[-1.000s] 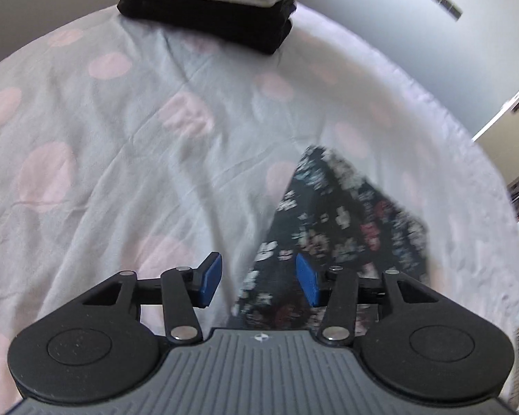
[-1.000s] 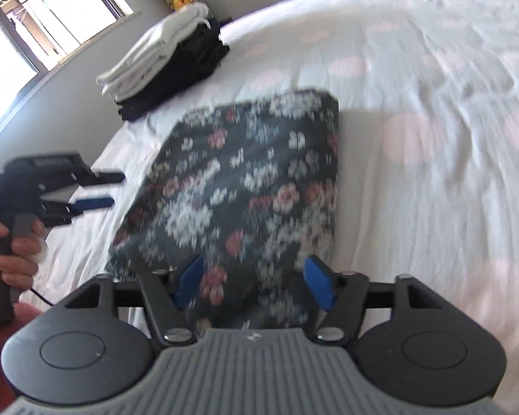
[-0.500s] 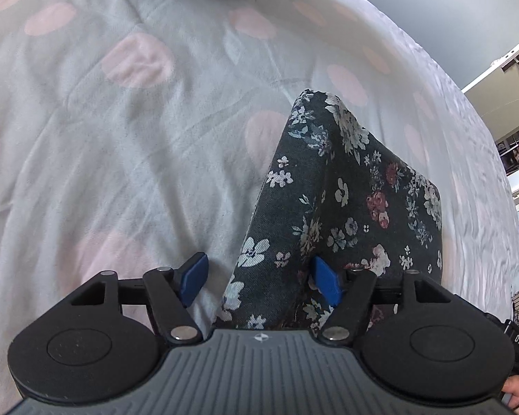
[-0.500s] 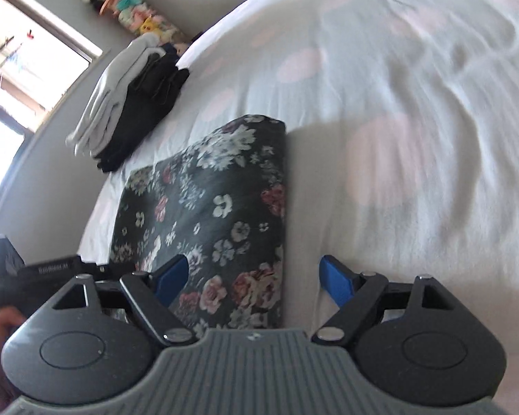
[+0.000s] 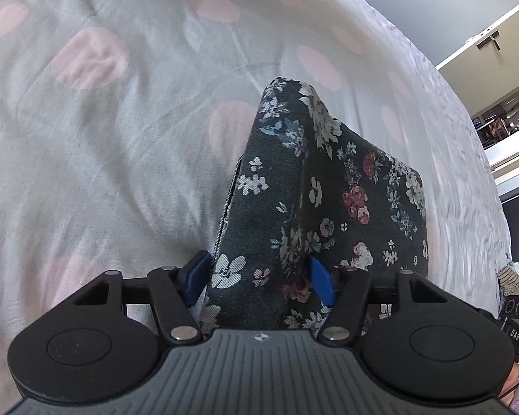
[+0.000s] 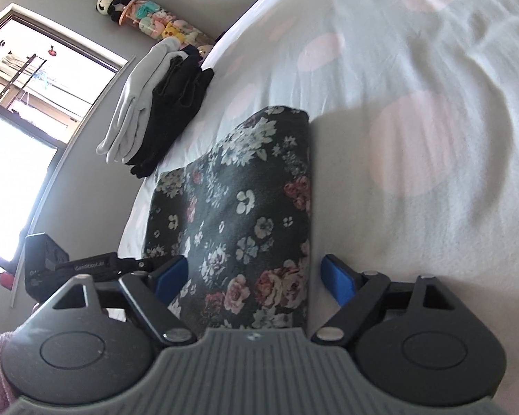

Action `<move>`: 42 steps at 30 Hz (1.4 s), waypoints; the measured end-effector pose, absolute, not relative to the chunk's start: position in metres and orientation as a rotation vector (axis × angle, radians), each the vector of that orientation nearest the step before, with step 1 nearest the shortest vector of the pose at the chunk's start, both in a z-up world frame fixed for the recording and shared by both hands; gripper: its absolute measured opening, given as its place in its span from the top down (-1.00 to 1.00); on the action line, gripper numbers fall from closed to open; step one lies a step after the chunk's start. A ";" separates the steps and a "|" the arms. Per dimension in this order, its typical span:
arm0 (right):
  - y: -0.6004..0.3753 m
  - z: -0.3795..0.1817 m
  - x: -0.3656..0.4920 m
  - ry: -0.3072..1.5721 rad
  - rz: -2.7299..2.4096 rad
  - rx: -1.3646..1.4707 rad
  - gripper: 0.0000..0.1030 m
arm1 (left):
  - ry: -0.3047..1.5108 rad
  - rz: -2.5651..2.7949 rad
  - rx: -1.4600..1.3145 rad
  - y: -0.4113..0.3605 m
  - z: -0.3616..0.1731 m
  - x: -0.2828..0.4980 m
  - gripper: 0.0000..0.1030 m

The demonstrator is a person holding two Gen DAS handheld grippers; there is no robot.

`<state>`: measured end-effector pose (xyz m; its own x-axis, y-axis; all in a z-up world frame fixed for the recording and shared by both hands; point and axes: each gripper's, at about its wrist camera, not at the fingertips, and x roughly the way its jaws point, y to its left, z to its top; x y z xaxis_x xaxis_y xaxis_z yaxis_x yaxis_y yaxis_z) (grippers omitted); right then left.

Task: Fold clothes

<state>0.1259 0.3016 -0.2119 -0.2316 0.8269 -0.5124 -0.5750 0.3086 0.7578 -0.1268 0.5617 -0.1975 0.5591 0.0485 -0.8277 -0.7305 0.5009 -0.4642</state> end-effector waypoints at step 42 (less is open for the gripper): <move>0.304 -0.246 0.151 1.413 1.295 0.491 0.35 | 0.822 0.045 -1.275 0.626 -0.259 -0.118 0.26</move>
